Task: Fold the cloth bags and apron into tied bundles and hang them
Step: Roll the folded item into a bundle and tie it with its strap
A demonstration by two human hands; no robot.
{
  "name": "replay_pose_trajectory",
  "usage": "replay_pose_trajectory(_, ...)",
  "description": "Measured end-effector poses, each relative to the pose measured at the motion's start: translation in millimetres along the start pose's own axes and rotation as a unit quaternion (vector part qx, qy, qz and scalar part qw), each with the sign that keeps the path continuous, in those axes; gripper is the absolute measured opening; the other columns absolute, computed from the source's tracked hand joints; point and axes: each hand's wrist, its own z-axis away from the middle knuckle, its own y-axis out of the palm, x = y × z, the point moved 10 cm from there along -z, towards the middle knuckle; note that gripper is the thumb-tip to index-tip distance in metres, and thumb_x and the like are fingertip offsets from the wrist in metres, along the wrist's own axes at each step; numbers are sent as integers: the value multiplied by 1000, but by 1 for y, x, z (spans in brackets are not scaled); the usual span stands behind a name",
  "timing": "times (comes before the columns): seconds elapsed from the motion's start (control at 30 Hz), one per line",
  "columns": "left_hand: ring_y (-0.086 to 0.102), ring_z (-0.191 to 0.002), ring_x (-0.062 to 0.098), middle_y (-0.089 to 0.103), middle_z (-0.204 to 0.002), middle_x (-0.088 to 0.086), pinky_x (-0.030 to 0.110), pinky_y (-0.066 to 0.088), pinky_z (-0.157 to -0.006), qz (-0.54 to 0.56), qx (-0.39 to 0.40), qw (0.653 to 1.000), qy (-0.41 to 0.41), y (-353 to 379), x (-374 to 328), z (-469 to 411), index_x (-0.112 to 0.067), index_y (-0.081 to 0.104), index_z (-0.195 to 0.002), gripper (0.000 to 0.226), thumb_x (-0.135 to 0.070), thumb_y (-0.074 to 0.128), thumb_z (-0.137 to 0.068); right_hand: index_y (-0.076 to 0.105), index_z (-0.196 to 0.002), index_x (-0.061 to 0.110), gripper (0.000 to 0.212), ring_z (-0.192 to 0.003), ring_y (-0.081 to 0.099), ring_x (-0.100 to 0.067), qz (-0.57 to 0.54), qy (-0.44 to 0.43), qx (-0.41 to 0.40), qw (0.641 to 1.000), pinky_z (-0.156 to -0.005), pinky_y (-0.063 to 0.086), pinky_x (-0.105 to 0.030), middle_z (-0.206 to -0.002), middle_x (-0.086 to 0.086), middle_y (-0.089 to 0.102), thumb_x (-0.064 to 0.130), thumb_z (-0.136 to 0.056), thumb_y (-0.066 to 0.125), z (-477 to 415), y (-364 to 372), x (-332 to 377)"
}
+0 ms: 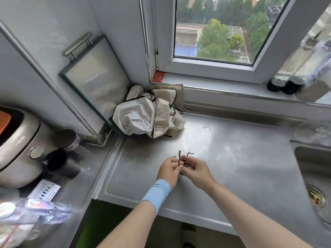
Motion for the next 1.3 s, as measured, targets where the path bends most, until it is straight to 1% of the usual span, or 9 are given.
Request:
replay_pose_trajectory(0.2,58,-86,14,64,-93,-1,14,40,-78,-49,-21,998,-18,30,-2,-2,-10,75,-82,19,-21,62,-91,68,-111,6,22,-89,72,-9,-140,115,-96,979,-85,55,-23,-93,-1,77,6,-89,67,-6,-30,-47)
replay_pose_trajectory(0.3,54,-80,15,65,-90,5,17,38,-75,-63,-45,996,-38,35,-1,-2,-6,72,-79,22,-21,61,-91,60,-110,16,44,-82,70,-11,-166,167,-141,962,-75,57,-27,-92,-1,72,21,-74,84,-2,-40,-65)
replay_pose_trajectory(0.37,56,-82,16,66,-91,5,19,39,-76,-73,-48,995,-48,38,-1,-3,-9,74,-82,21,-22,60,-92,61,-101,19,35,-76,66,-7,-202,183,-141,952,-65,52,-20,-86,3,69,18,-75,84,1,-41,-70)
replay_pose_trajectory(0.47,58,-79,19,68,-84,6,25,43,-75,-91,-47,992,-69,43,2,-5,-13,75,-85,22,-26,59,-92,72,-101,10,20,-80,69,-10,-255,201,-143,935,-73,53,-23,-84,1,74,11,-82,78,5,-38,-79)
replay_pose_trajectory(0.67,56,-77,20,62,-79,4,25,41,-70,-132,-20,989,-58,54,-6,-11,-10,71,-79,25,-23,55,-93,76,-85,24,10,-79,67,-5,36,-57,-91,994,-73,50,-20,-87,13,73,15,-86,72,-1,-56,-38)
replay_pose_trajectory(0.77,56,-80,22,61,-84,5,25,42,-71,-184,18,982,-44,60,-13,-17,-10,68,-80,20,-16,51,-89,72,-91,19,11,-69,59,-3,198,-220,-43,954,-67,43,-12,-108,14,63,10,-87,72,3,-48,-16)
replay_pose_trajectory(0.93,57,-90,24,60,-95,5,33,49,-85,-239,91,966,-30,66,-10,-26,-13,71,-88,18,-21,54,-89,66,-89,18,12,-64,54,-11,316,-331,-15,889,-56,44,-24,-119,1,53,6,-86,69,-3,-43,7)
replay_pose_trajectory(1.07,61,-90,26,66,-95,6,33,50,-81,-250,114,961,-44,65,-7,-28,-14,67,-89,17,-24,54,-88,61,-91,16,7,-72,61,-17,344,-333,36,877,-60,48,-30,-129,2,56,9,-90,63,-10,-33,10)
replay_pose_trajectory(1.3,59,-89,21,64,-92,3,33,48,-82,-237,142,961,-12,63,-4,-27,-19,72,-88,20,-29,55,-91,56,-94,23,6,-66,54,-16,314,-237,38,919,-61,48,-35,-74,8,60,17,-96,56,-28,-35,-6)
